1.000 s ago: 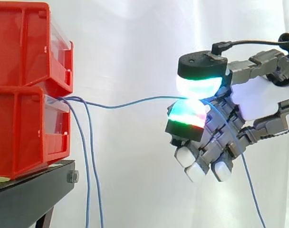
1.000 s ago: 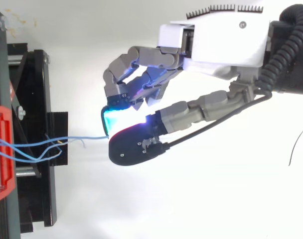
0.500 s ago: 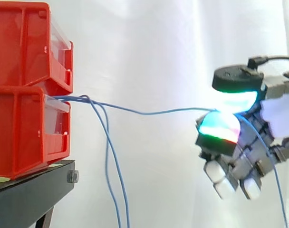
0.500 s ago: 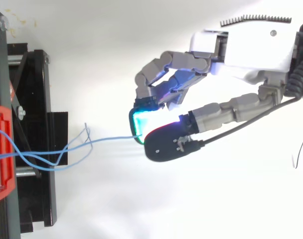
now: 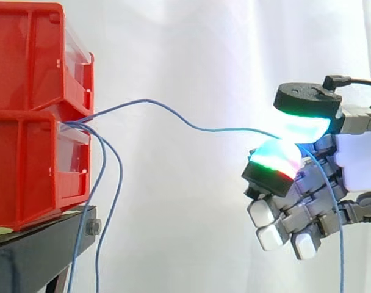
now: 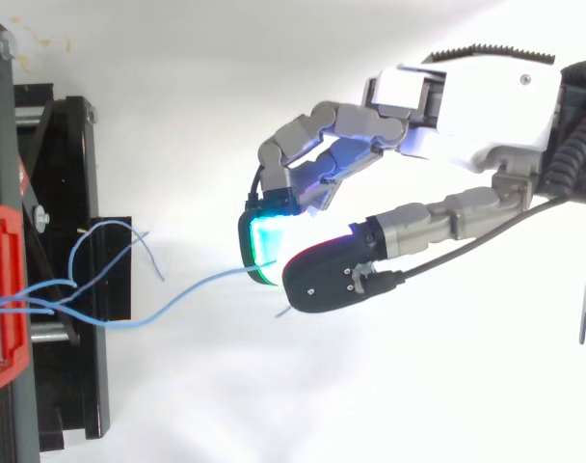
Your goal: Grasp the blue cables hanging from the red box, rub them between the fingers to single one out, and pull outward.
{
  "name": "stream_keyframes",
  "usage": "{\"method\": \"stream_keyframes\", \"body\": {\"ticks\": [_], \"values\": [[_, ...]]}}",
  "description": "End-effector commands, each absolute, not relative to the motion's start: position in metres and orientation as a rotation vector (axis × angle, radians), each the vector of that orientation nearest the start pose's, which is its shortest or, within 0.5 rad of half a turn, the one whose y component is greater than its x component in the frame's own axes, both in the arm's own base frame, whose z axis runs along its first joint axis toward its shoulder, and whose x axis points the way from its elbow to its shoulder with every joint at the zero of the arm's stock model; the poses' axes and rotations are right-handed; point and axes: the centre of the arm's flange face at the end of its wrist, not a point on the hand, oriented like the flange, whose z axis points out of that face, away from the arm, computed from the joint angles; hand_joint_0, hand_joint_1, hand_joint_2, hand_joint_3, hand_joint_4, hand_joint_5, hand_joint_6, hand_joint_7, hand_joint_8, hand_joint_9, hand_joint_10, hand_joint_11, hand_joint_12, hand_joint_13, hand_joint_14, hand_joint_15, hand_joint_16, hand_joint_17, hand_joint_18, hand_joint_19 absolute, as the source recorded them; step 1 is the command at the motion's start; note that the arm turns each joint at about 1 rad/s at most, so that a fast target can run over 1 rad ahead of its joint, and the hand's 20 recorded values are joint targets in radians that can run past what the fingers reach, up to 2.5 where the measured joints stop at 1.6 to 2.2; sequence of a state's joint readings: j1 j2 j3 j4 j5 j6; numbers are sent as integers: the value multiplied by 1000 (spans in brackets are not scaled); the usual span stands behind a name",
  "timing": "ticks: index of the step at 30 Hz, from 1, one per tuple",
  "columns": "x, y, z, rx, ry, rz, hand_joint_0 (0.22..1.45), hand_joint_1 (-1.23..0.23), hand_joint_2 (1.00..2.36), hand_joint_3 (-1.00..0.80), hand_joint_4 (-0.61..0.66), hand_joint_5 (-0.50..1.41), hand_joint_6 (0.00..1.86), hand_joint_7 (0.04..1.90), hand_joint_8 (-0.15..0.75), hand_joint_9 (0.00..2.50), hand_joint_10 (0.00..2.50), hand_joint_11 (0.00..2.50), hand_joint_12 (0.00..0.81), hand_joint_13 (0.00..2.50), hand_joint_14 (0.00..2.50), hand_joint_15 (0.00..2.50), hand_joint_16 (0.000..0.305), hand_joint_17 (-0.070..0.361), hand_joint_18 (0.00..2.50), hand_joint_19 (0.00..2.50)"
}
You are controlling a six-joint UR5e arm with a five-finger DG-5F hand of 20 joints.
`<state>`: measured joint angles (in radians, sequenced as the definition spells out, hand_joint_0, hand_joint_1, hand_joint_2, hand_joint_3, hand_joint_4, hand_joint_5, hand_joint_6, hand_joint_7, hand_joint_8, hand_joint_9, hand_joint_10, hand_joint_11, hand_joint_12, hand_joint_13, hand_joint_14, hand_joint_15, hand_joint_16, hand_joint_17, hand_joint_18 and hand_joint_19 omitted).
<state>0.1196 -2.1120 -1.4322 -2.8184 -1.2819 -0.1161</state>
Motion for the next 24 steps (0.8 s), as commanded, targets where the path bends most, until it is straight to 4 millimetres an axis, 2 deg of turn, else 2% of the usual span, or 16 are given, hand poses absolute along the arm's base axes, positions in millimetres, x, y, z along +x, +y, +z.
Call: {"method": "stream_keyframes", "body": {"ticks": [1, 24], "values": [[683, -81, 267, 1237, 1197, 956, 602, -713, 1017, 54, 248, -172, 838, 1045, 303, 796, 9, 564, 352, 694, 13, 405, 46, 103, 627, 678], [683, -81, 268, 1232, 1198, 952, 603, -712, 1016, 60, 247, -171, 844, 1025, 305, 808, 11, 573, 358, 718, 14, 411, 47, 105, 659, 671]]}}
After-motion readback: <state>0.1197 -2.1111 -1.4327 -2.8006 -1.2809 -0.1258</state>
